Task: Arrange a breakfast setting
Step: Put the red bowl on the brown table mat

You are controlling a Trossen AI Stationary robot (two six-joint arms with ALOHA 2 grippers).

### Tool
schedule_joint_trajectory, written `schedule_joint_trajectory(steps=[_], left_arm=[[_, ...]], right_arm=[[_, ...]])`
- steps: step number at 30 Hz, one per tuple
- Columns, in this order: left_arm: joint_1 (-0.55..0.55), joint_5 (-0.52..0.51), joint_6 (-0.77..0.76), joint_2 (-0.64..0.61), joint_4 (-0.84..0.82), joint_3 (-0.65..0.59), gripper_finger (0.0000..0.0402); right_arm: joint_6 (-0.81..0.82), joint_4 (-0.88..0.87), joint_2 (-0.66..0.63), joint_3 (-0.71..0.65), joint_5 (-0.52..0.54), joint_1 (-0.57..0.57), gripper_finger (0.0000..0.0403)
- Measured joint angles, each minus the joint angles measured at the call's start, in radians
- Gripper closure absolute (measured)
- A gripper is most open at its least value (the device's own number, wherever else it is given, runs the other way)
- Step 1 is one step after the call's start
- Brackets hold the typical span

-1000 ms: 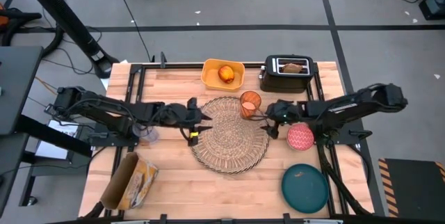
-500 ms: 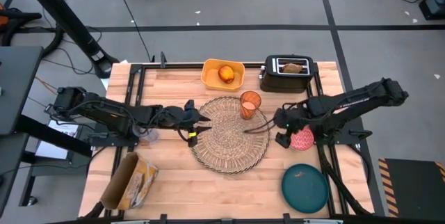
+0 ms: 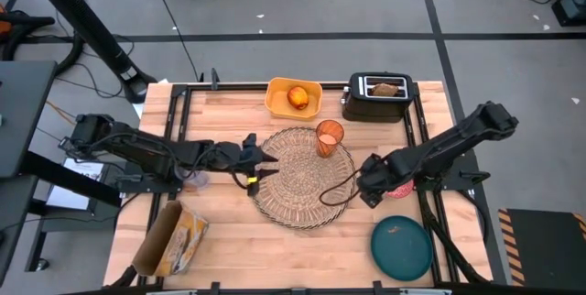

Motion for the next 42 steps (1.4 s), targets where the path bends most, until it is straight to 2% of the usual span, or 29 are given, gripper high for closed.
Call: schedule_joint_trajectory(steps=[5,7,17,24,35,42], left_arm=[[-0.036,0.0,0.002,0.0,-0.002,0.0,0.0242],[-0.047,0.0,0.002,0.0,-0.002,0.0,0.0242],[-0.064,0.0,0.009,0.0,-0.004,0.0,0.0242],[-0.063,0.0,0.021,0.0,-0.004,0.0,0.0242],[-0.063,0.0,0.068,0.0,-0.004,0.0,0.0241],[-0.062,0.0,0.075,-0.007,-0.002,0.001,0.0241]], right_arm=[[-0.027,0.035,0.083,0.0,-0.031,0.0,0.006],[-0.037,0.048,0.104,0.0,-0.041,0.001,0.0073],[0.02,0.068,0.085,-0.062,-0.048,0.061,0.0231],[0.0,0.071,0.082,-0.064,-0.045,0.069,0.0302],[-0.055,0.07,0.081,-0.063,-0.057,0.07,0.0381],[-0.07,0.056,0.05,-0.051,-0.048,0.072,0.0381]])
